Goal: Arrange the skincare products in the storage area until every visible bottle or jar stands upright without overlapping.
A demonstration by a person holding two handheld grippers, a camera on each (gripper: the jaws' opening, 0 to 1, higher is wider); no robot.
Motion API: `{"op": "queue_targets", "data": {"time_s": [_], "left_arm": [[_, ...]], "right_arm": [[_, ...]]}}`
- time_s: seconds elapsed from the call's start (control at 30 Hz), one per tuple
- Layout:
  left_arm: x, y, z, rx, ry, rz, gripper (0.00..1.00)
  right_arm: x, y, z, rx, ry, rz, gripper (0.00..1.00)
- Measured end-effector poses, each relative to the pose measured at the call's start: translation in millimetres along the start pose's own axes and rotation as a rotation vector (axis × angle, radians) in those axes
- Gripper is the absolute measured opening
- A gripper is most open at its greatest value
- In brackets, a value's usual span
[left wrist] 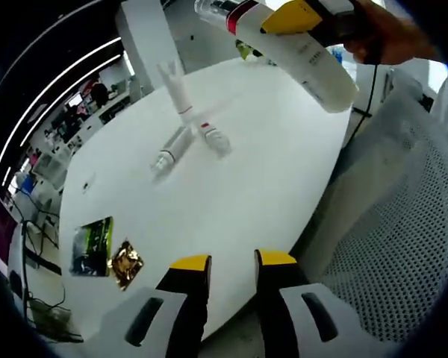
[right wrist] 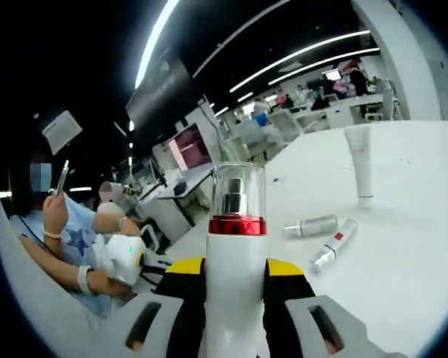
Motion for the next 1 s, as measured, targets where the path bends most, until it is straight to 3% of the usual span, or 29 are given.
{"op": "queue_targets", "data": {"time_s": [0.23, 0.3, 0.33, 0.4, 0.53, 0.63, 0.83, 1.0], "left_arm": [[0.0, 1.3, 0, 0.008, -0.001, 0.009, 0.25], [0.9, 3.2, -1, -0.005, -0.004, 0.033, 0.25], [0.6, 3.0, -1, -0.018, -0.007, 0.072, 0.26], [1.7, 1.8, 0, -0.014, -0.012, 0.065, 0.28], [10.0, 2.2, 4, 0.013, -0.092, 0.043, 0.24], [14.4, 4.1, 6, 0.01, -0.127, 0.085, 0.2], [19.8, 4.0, 9, -0.003, -0.185, 0.128, 0.23], [24.9, 3.8, 13, -0.018, -0.248, 0.166, 0.26]], "right_arm": [[-2.8, -1, 2, -0.002, 0.005, -0.017, 0.21], [-0.2, -4, 2, -0.015, -0.033, -0.07, 0.21], [2.0, -8, 0, -0.006, -0.037, -0.071, 0.21], [6.8, -8, -3, -0.008, -0.046, -0.041, 0.21], [1.1, -6, -3, 0.007, -0.052, -0.044, 0.21], [-8.1, -4, -3, 0.017, -0.046, -0.066, 0.21], [-29.6, -3, 2, 0.028, -0.026, -0.093, 0.21], [-36.4, -3, 5, 0.037, -0.008, -0.092, 0.21]]}}
Point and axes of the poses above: the point that each gripper's makers call its tool centre point, and the gripper's own axes: z roughly backward along the fingers, y roughly to its left, x roughly out of its top, the point moved 10 cm from there along z, roughly backward along the fingers, and after that the axes turned 8 degrees about -y, right-handed, at the moved point
